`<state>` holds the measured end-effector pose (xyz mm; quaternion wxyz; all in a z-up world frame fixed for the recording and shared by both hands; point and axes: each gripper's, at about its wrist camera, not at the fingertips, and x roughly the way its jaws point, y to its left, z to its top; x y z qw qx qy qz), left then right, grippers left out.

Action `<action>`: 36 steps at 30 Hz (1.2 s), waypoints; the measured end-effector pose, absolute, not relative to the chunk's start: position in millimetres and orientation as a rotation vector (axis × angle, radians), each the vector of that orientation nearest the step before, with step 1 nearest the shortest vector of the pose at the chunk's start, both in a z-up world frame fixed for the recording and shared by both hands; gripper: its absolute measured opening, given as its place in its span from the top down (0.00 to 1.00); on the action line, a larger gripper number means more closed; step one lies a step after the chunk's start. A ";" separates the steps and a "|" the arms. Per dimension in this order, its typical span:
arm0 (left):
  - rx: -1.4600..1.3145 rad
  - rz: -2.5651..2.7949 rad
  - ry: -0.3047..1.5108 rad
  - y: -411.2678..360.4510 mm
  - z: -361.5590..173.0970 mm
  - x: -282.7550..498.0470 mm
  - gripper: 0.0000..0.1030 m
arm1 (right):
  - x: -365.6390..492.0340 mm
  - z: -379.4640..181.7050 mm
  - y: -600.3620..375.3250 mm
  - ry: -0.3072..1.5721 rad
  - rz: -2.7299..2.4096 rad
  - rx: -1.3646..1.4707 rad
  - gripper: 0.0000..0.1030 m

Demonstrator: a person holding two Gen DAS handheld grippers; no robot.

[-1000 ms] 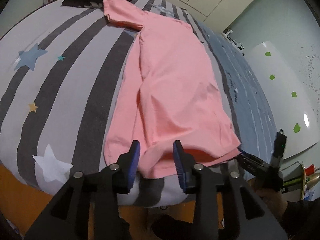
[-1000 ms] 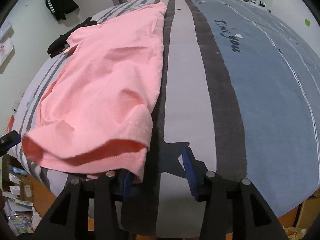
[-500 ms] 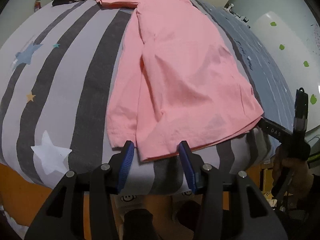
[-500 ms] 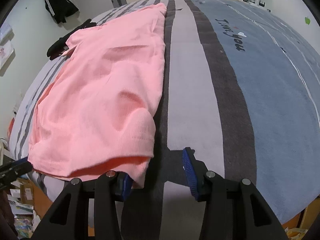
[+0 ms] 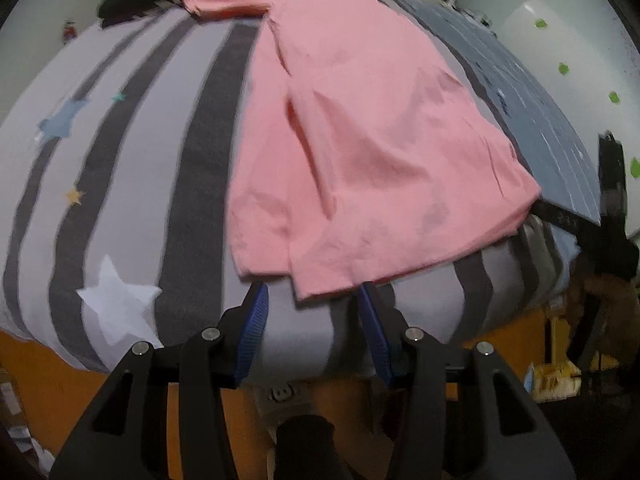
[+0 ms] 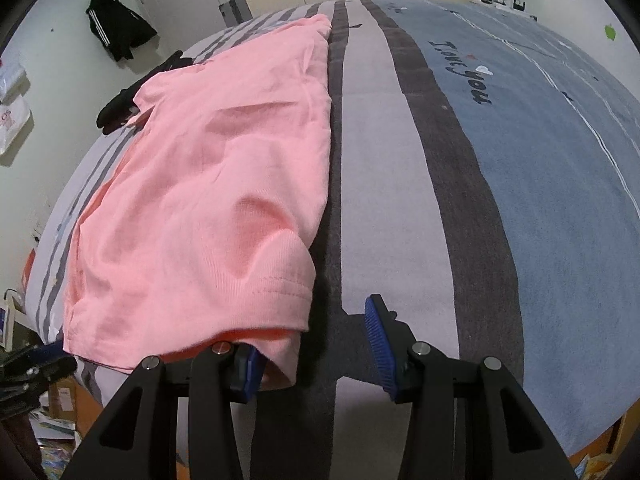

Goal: Fold clothes

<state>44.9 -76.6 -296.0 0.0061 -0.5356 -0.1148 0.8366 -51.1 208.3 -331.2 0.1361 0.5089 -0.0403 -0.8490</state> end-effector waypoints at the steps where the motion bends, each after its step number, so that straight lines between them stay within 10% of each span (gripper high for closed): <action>1: -1.672 2.637 -0.353 -77.8 -295.4 42.0 0.57 | -50.8 -331.3 208.8 -0.118 -2.458 1.473 0.60; 20: -1.652 2.735 0.169 -48.8 -295.8 43.7 0.58 | -53.9 -333.0 205.1 -0.130 -2.457 1.473 0.60; 36: -1.407 2.901 0.084 -55.8 -284.9 37.7 0.58 | -54.4 -332.0 192.4 -0.028 -2.483 1.383 0.60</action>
